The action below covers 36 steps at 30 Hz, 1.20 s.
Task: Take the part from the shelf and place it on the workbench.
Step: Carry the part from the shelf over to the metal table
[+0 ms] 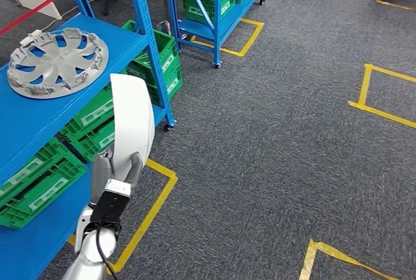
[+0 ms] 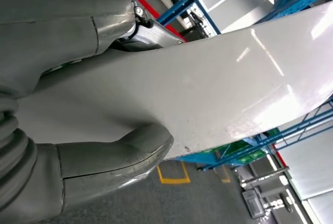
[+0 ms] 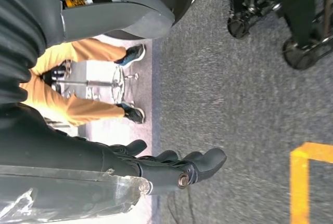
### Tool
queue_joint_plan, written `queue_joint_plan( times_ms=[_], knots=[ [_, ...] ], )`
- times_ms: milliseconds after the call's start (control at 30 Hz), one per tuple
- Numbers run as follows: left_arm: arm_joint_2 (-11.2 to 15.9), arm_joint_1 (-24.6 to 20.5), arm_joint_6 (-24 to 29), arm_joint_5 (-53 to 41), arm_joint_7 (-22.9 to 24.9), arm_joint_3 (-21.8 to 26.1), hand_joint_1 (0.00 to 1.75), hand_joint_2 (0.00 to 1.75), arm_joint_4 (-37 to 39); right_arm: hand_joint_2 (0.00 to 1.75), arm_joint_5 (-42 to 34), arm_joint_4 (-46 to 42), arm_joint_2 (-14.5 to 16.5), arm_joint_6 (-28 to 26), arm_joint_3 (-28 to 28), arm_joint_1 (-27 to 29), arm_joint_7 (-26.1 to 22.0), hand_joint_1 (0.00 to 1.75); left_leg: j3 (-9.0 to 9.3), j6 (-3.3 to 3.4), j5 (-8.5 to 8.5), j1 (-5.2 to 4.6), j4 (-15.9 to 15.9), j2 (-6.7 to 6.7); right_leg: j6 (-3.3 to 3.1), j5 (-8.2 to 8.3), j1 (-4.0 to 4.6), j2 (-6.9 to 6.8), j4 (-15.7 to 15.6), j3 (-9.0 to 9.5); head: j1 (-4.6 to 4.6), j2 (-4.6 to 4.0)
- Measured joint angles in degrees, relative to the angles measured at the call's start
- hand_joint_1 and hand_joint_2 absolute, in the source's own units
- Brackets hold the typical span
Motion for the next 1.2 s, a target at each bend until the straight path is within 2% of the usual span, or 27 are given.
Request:
queue_joint_plan(
  times_ms=[67, 133, 200, 267, 333, 367, 400, 433, 467, 500, 533, 567, 633, 700, 733, 767, 800, 867, 900, 933, 967, 1000, 1033, 1067, 1100, 1133, 1200],
  knots=[
    [0.0, 0.0, -0.6, 0.1, 0.0, 0.1, 1.75, 1.75, 0.0, 1.75, 0.2, 0.0, 0.0, 0.0, 0.0, -0.1, 0.0, 0.0, 4.4, -0.09, 1.89, 0.43, -7.6, -2.76, 0.66, 1.03, -0.15, 1.17, 0.1, -1.21, -0.02, 0.0],
    [0.1, 0.0, -1.9, 0.6, -0.2, 0.1, 1.75, 1.75, 0.1, 1.75, 0.5, 0.1, -0.1, -0.1, -0.1, -0.3, 0.0, 0.0, 5.76, 0.27, 1.69, 0.49, -10.9, -4.26, 1.23, 2.33, -0.21, 2.29, 0.0, -2.26, -0.01, 0.0],
    [0.3, 0.0, -3.2, 1.2, -0.5, 0.1, 1.75, 1.75, 0.1, 1.75, 0.7, 0.2, -0.3, -0.3, -0.1, -0.2, 0.0, 0.0, 5.24, 0.99, 1.98, 0.46, -11.3, -3.2, 1.78, 3.31, -0.3, 2.98, -0.3, -3.08, 0.0, 0.0],
    [0.5, -0.1, -4.0, 1.4, -0.8, 0.1, 1.75, 1.75, 0.2, 1.75, 0.9, 0.5, -0.6, -0.5, -0.1, -0.1, 0.2, 0.0, 5.09, 1.72, 2.28, 0.63, -11.6, -1.92, 2.39, 2.24, -0.13, 1.04, 2.1, -4.92, 0.43, 0.0],
    [0.8, -0.1, -4.4, 1.4, -0.9, 0.0, 1.75, 1.75, 0.2, 1.75, 1.0, 0.8, -0.7, -0.7, -0.1, -0.3, 0.5, 0.0, 5.26, 2.17, 2.14, 0.63, -11.7, -0.5, 2.87, -0.6, -0.08, -1.65, 9.5, -8.64, 0.88, 0.0],
    [0.9, -0.1, -4.5, 1.4, -0.9, 0.0, 1.75, 1.75, 0.2, 1.75, 1.0, 0.9, -0.7, -0.7, -0.1, -0.4, 0.7, 0.0, 5.5, 2.25, 1.91, 0.6, -11.7, 0.29, 3.01, -1.74, -0.19, -2.23, 13.6, -10.64, 0.89, 0.0],
    [1.1, -0.1, -4.6, 1.4, -0.9, 0.0, 1.75, 1.75, 0.2, 1.75, 1.0, 1.1, -0.7, -0.8, -0.1, -0.5, 0.7, 0.0, 5.91, 2.27, 1.55, 0.59, -11.7, 1.06, 3.07, -2.18, -0.3, -2.53, 16.4, -12.02, 0.89, 0.0],
    [1.2, -0.1, -4.6, 1.4, -0.9, 0.0, 1.75, 1.75, 0.2, 1.75, 1.0, 1.3, -0.7, -0.9, -0.1, -0.6, 0.7, 0.0, 6.49, 2.19, 1.1, 0.63, -11.7, 1.75, 3.07, -1.65, -0.38, -2.72, 17.1, -12.37, 0.9, 0.0],
    [1.3, -0.2, -4.7, 1.3, -0.9, -0.1, 1.75, 1.75, 0.2, 1.75, 1.0, 1.4, -0.7, -1.0, -0.1, -0.6, 0.7, 0.0, 7.25, 2.04, 0.51, 0.72, -11.7, 2.37, 3.03, -0.14, -0.43, -2.96, 15.3, -11.47, 0.89, 0.0],
    [1.3, -0.2, -4.8, 1.3, -0.9, -0.2, 1.75, 1.75, 0.2, 1.75, 1.0, 1.5, -0.8, -1.1, -0.1, -0.7, 0.7, 0.0, 8.17, 1.79, -0.2, 0.82, -11.7, 2.92, 2.97, 1.86, -0.4, -3.58, 11.6, -9.63, 0.9, 0.0],
    [1.4, -0.4, -4.8, 1.3, -0.9, -0.2, 1.75, 1.75, 0.2, 1.75, 1.0, 1.6, -0.9, -1.2, -0.1, -0.8, 0.7, 0.0, 8.91, 1.43, -0.9, 0.81, -11.9, 3.43, 2.9, 3.05, -0.06, -4.68, 8.3, -7.56, 0.92, 0.0],
    [1.4, -0.6, -4.8, 1.2, -1.0, -0.3, 1.75, 1.75, 0.2, 1.75, 1.0, 1.8, -0.9, -1.4, -0.1, -1.0, 0.6, 0.0, 9.54, 1.02, -1.56, 0.72, -12.0, 3.86, 2.58, 3.39, 0.27, -5.7, 5.5, -5.71, 0.98, 0.0],
    [1.6, -0.9, -4.9, 1.1, -1.1, -0.6, 1.75, 1.75, 0.2, 1.75, 0.8, 2.3, -1.0, -1.7, 0.1, -1.6, 0.2, 0.0, 10.46, 0.26, -2.53, 0.27, -12.7, 4.76, 1.45, 1.24, 0.87, -6.53, 3.7, -3.91, 0.79, 0.0],
    [1.9, -1.2, -4.9, 0.9, -1.3, -0.8, 1.75, 1.75, 0.2, 1.75, 0.7, 2.7, -1.3, -2.0, 0.3, -1.9, -0.4, 0.0, 11.88, -0.29, -3.3, 0.2, -13.5, 5.49, 0.19, -0.67, 0.81, -5.23, 3.3, -3.21, 0.58, 0.0],
    [2.0, -1.3, -4.9, 0.9, -1.4, -1.0, 1.75, 1.75, 0.2, 1.75, 0.6, 2.8, -1.4, -2.1, 0.3, -1.8, -0.7, 0.0, 12.13, -0.29, -3.75, 0.3, -13.2, 5.0, -0.22, -1.24, 0.8, -4.56, 3.2, -2.69, 0.5, 0.0],
    [2.1, -1.4, -4.9, 0.8, -1.5, -1.1, 1.75, 1.75, 0.2, 1.75, 0.6, 3.0, -1.5, -2.2, 0.4, -1.8, -0.9, 0.0, 11.26, -0.1, -4.5, 0.32, -11.2, 4.04, -0.65, -1.71, 0.78, -3.9, 2.8, -2.0, 0.43, 0.0],
    [2.2, -1.4, -4.9, 0.8, -1.6, -1.3, 1.75, 1.75, 0.2, 1.75, 0.6, 3.2, -1.6, -2.3, 0.4, -1.8, -1.0, 0.0, 8.85, 0.25, -5.56, 0.25, -7.3, 2.75, -1.03, -2.12, 0.74, -3.23, 2.4, -1.25, 0.27, 0.0],
    [2.6, -1.1, -4.9, 0.8, -1.7, -1.5, 1.75, 1.75, 0.3, 1.75, 0.6, 3.5, -1.6, -2.3, 0.6, -1.8, -1.1, 0.0, 0.79, 0.86, -7.43, -0.3, 3.2, 0.96, -1.55, -2.74, 0.88, -1.86, 2.0, 0.03, 0.14, 0.0],
    [2.8, -0.9, -4.9, 0.9, -1.7, -1.5, 1.75, 1.75, 0.4, 1.75, 0.6, 3.7, -1.6, -2.3, 0.7, -1.9, -1.1, 0.0, -3.07, 0.94, -7.24, -0.51, 6.9, 0.66, -1.65, -3.08, 0.95, -1.07, 1.9, 0.72, 0.13, 0.0],
    [3.0, -0.9, -5.0, 1.0, -1.7, -1.6, 1.75, 1.75, 0.5, 1.75, 0.5, 3.9, -1.7, -2.4, 0.7, -1.9, -1.1, 0.0, -5.87, 0.95, -5.63, -0.64, 8.3, 0.5, -1.63, -3.5, 1.03, -0.24, 2.0, 1.5, 0.14, 0.0],
    [3.1, -0.9, -5.0, 1.1, -1.8, -1.6, 1.75, 1.75, 0.6, 1.75, 0.5, 4.0, -1.7, -2.5, 0.7, -1.9, -1.1, 0.0, -7.37, 0.99, -2.61, -0.69, 7.2, 0.39, -1.53, -4.08, 1.11, 0.65, 2.0, 2.44, 0.12, 0.0],
    [3.2, -0.9, -5.1, 1.2, -1.9, -1.7, 1.75, 1.75, 0.6, 1.75, 0.4, 4.2, -1.7, -2.6, 0.8, -1.9, -1.1, 0.0, -7.75, 1.1, 1.41, -0.71, 4.2, 0.06, -1.44, -4.75, 1.18, 1.51, 2.1, 3.45, 0.13, 0.0],
    [3.2, -1.0, -5.2, 1.3, -2.0, -1.8, 1.75, 1.75, 0.6, 1.75, 0.4, 4.5, -1.7, -2.8, 0.8, -1.8, -1.1, 0.0, -7.66, 1.3, 5.78, -0.66, 0.3, -1.12, -1.34, -5.52, 1.16, 2.28, 2.2, 4.1, 0.15, 0.0],
    [3.3, -1.0, -5.3, 1.3, -2.1, -1.8, 1.75, 1.75, 0.6, 1.75, 0.3, 4.8, -1.7, -2.9, 0.8, -2.0, -1.3, 0.0, -7.26, 1.55, 9.15, -0.49, -3.2, -2.53, -1.21, -6.27, 1.22, 3.06, 2.6, 4.62, 0.23, 0.0],
    [3.4, -0.9, -5.5, 1.3, -2.3, -1.9, 1.75, 1.75, 0.7, 1.75, 0.3, 5.1, -1.8, -3.0, 0.9, -2.2, -1.6, 0.0, -6.83, 1.63, 10.95, -0.36, -5.8, -3.8, -1.06, -6.86, 1.16, 3.7, 3.0, 4.77, 0.3, -0.01],
    [3.5, -0.9, -5.5, 1.4, -2.4, -2.0, 1.75, 1.75, 0.7, 1.75, 0.3, 5.4, -1.8, -3.1, 0.9, -2.3, -2.0, 0.0, -6.6, 1.74, 11.44, -0.26, -7.2, -4.68, -0.84, -7.26, 1.01, 4.28, 3.3, 4.53, 0.26, 0.0],
    [3.6, -1.2, -5.6, 1.4, -2.7, -2.3, 1.75, 1.75, 0.7, 1.75, 0.2, 5.7, -2.1, -3.3, 1.0, -2.3, -2.8, 0.0, -6.1, 1.83, 10.53, -0.11, -8.1, -4.06, -0.24, -7.57, 0.79, 5.32, 3.5, 4.09, 0.17, 0.0]
  ],
)
